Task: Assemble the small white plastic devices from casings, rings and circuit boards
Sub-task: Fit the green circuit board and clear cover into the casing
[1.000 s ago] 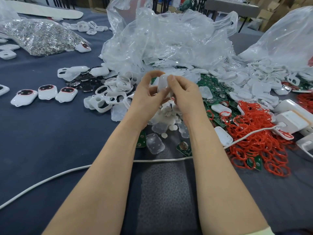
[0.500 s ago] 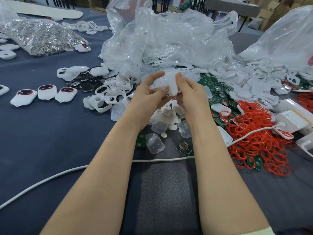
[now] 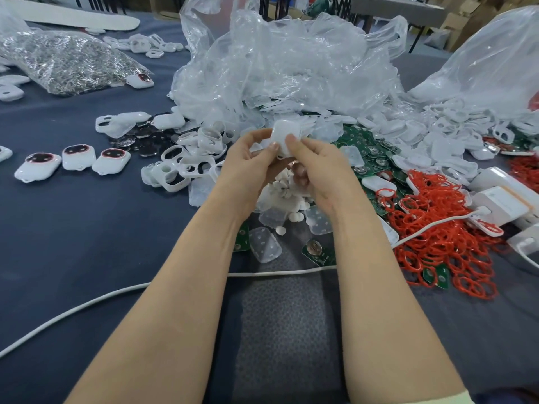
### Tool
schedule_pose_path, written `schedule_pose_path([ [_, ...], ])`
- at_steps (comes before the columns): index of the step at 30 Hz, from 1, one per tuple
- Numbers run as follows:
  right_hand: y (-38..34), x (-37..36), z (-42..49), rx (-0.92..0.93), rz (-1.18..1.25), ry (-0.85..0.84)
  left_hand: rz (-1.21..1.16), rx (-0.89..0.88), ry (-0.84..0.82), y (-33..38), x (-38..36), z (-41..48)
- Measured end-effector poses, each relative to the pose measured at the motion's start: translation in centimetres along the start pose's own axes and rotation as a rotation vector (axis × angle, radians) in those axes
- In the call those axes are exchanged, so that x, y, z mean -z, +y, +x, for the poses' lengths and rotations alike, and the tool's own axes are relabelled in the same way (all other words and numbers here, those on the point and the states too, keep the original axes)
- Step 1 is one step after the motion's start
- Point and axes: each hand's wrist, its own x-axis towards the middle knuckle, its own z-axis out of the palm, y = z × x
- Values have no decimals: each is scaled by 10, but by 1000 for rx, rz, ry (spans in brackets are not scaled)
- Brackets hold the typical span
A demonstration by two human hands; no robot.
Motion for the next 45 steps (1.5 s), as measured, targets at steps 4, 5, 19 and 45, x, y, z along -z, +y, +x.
schedule_pose_path([
  [4,0,1,1,50,106,-83,-70,13,-5,2,1,0],
  [5,0,1,1,68,130,-86,-97,21,-3,3,1,0],
  [19,-2,-8,-1,156,-323,22,-182,100,30,5,3,0],
  [45,-9,-4,-5,195,-287,239,104,52,-78,10,5,-2],
])
